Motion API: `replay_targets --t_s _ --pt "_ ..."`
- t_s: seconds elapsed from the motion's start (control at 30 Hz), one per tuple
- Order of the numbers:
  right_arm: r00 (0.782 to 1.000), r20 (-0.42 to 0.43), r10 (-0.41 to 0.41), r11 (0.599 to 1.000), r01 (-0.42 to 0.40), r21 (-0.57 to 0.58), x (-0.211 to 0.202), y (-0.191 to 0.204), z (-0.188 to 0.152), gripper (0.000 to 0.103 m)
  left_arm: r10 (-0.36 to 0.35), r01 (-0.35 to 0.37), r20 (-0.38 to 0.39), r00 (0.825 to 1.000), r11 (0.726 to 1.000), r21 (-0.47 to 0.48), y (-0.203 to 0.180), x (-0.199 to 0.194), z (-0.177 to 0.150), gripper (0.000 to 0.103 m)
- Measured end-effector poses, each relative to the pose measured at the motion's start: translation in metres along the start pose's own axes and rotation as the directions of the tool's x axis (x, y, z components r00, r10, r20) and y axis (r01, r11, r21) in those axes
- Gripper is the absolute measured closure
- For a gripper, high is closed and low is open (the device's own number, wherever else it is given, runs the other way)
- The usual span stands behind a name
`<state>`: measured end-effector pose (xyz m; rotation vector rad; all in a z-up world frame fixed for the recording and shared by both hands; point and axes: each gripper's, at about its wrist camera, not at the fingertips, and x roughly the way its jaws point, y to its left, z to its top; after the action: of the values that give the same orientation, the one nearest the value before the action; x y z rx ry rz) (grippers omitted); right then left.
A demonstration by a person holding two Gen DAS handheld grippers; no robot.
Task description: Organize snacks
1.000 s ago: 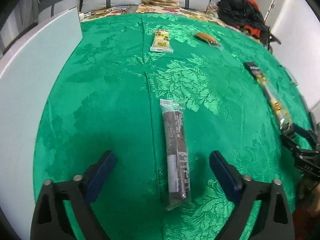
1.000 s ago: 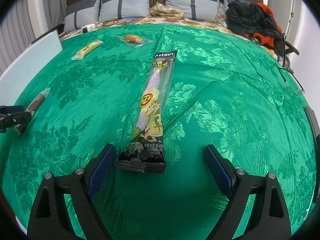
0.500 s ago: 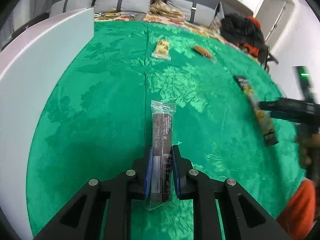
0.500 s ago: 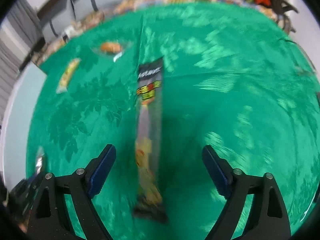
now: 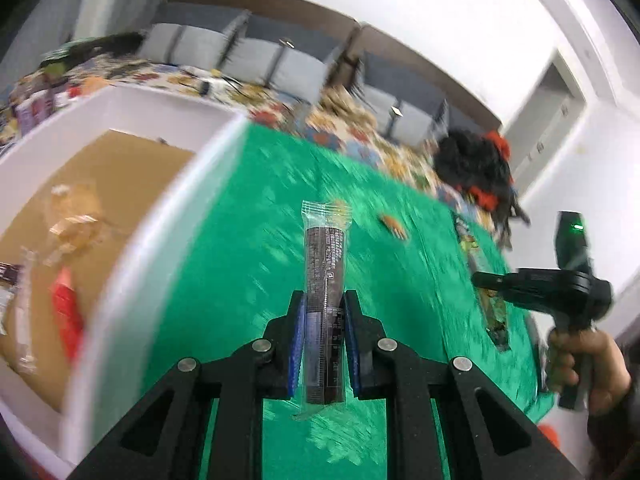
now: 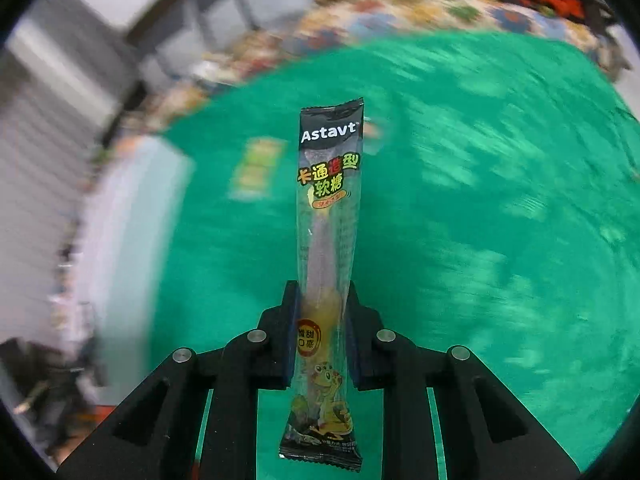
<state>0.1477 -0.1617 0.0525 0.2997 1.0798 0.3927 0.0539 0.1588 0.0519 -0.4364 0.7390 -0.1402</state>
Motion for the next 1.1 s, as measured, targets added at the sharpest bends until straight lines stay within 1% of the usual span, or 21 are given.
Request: replay_targets --t_s 0.1,0.2,0.27,0.33,0.37,0.4,0.43,0.47,0.5,0.53,0.6,0.67,0.7,0.77,0.8,0.83,0.9,0.97,1.03,1.07,1.1 --pt "0.988 0.004 0.155 0.985 -0.154 -0.082 -0.004 0.084 0.007 0.082 0.069 -0.067 0.036 0.997 0.997 -0.045 0.039 -0.019 0.025 0.085" --pt "0.956 -0.045 0.291 0.943 -0.295 -0.154 0.012 0.171 0.006 0.082 0.192 -0.187 0.045 0.98 0.978 -0.092 0.096 -0.041 0.046 0.085" --pt "0.932 -0.1 0.349 0.913 -0.362 -0.188 0.029 0.223 -0.001 0.082 0.276 -0.27 0.04 0.96 0.956 -0.11 0.129 -0.051 0.051 0.085" --pt "0.918 -0.142 0.369 0.889 -0.394 -0.235 0.049 0.269 -0.012 0.082 0.354 -0.349 0.025 0.935 0.93 -0.111 0.158 -0.058 0.049 0.085" --pt "0.914 -0.156 0.375 0.879 -0.404 -0.255 0.058 0.286 -0.017 0.082 0.404 -0.401 0.008 0.915 0.909 -0.112 0.172 -0.058 0.049 0.084" --pt "0.901 -0.18 0.394 0.862 -0.43 -0.267 0.07 0.305 -0.023 0.075 0.447 -0.445 -0.015 0.895 0.888 -0.118 0.187 -0.057 0.047 0.076" --pt "0.888 -0.208 0.409 0.851 -0.454 -0.264 0.081 0.316 -0.027 0.065 0.464 -0.464 -0.034 0.885 0.877 -0.126 0.195 -0.056 0.045 0.068" --pt "0.881 -0.238 0.409 0.846 -0.464 -0.262 0.095 0.328 -0.032 0.054 0.479 -0.482 -0.055 0.876 0.865 -0.14 0.205 -0.056 0.043 0.048" --pt "0.886 -0.233 0.4 0.85 -0.454 -0.268 0.103 0.329 -0.033 0.04 0.498 -0.501 -0.065 0.865 0.851 -0.159 0.214 -0.06 0.039 0.034" --pt "0.897 -0.206 0.392 0.856 -0.437 -0.277 0.103 0.329 -0.034 0.04 0.508 -0.51 -0.057 0.86 0.844 -0.169 0.217 -0.065 0.035 0.031" --pt "0.915 -0.136 0.381 0.864 -0.404 -0.3 0.098 0.313 -0.033 0.039 0.519 -0.512 -0.011 0.855 0.839 -0.187 0.216 -0.078 0.026 0.025" --pt "0.942 -0.076 0.328 0.882 -0.334 -0.333 0.095 0.285 -0.028 0.035 0.513 -0.499 0.023 0.858 0.844 -0.196 0.208 -0.084 0.019 0.021" --pt "0.966 -0.019 0.257 0.898 -0.246 -0.364 0.092 0.259 -0.029 0.032 0.502 -0.486 0.035 0.864 0.851 -0.198 0.202 -0.085 0.017 0.021" --pt "0.99 0.061 0.126 0.912 -0.091 -0.399 0.096 0.209 -0.03 0.03 0.452 -0.435 0.054 0.89 0.88 -0.189 0.182 -0.085 0.015 0.021" --pt "0.995 0.093 0.036 0.914 0.004 -0.405 0.099 0.176 -0.034 0.03 0.419 -0.403 0.066 0.906 0.898 -0.179 0.168 -0.084 0.014 0.021" --pt "0.993 0.108 -0.056 0.912 0.095 -0.399 0.102 0.141 -0.038 0.031 0.376 -0.361 0.077 0.923 0.919 -0.16 0.152 -0.082 0.013 0.021" --pt "0.971 0.102 -0.216 0.904 0.238 -0.356 0.106 0.069 -0.043 0.031 0.279 -0.27 0.091 0.956 0.958 -0.094 0.111 -0.073 0.01 0.021" --pt "0.943 0.103 -0.316 0.892 0.332 -0.306 0.097 0.006 -0.053 0.031 0.212 -0.211 0.097 0.972 0.977 -0.024 0.073 -0.064 0.008 0.019" --pt "0.911 0.133 -0.39 0.868 0.412 -0.276 0.082 -0.038 -0.064 0.031 0.141 -0.146 0.094 0.986 0.988 0.052 0.029 -0.049 0.001 0.008" --pt "0.9 0.149 -0.41 0.86 0.436 -0.265 0.073 -0.053 -0.068 0.031 0.104 -0.111 0.089 0.991 0.99 0.088 0.007 -0.037 -0.004 0.0" --pt "0.885 0.172 -0.432 0.85 0.463 -0.251 0.063 -0.071 -0.072 0.031 0.082 -0.091 0.083 0.993 0.99 0.112 -0.006 -0.029 -0.008 0.0"
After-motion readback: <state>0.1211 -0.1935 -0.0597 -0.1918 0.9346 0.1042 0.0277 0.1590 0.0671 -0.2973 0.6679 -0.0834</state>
